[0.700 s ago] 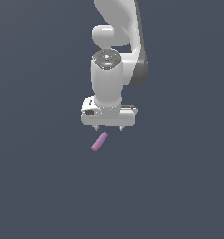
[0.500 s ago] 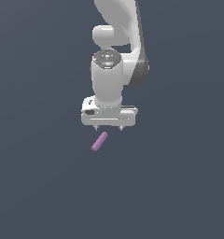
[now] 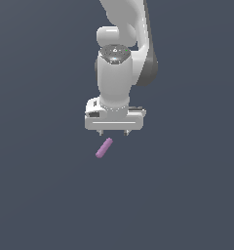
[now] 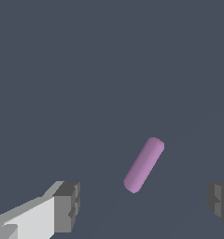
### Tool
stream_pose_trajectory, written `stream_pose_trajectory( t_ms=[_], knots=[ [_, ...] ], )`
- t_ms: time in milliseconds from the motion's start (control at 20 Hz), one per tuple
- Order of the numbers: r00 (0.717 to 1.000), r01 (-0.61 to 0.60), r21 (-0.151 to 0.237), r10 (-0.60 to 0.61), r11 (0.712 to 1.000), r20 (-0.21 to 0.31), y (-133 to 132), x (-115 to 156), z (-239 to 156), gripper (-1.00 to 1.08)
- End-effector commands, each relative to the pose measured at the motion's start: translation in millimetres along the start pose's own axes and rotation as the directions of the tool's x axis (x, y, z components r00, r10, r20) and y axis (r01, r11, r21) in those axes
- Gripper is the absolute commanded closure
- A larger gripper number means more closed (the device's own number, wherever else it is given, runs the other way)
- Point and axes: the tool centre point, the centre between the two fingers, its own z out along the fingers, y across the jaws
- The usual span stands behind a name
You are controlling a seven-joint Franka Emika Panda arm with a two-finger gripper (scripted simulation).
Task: Pick up the object and move it to a goal position.
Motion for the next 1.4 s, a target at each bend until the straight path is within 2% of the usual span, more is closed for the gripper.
stream_pose_trajectory(
  t_ms=[0,300,650,800,1050,1350],
  knots=[
    [1.000,0.001,0.000,-0.001,1.000,0.001,0.0,-0.1,0.1,-0.92],
    [0.999,-0.036,0.004,0.036,0.999,0.005,3.0,-1.9,9.8,-0.92],
    [0.986,-0.165,0.013,0.165,0.986,0.021,13.5,-9.7,43.2,-0.92],
    [0.968,-0.249,0.014,0.249,0.968,0.032,20.8,-16.0,64.4,-0.92],
    [0.921,-0.388,0.009,0.387,0.922,0.048,34.0,-28.6,99.5,-0.92],
    [0.872,-0.487,0.000,0.486,0.873,0.058,44.6,-39.7,125.0,-0.92]
  ],
)
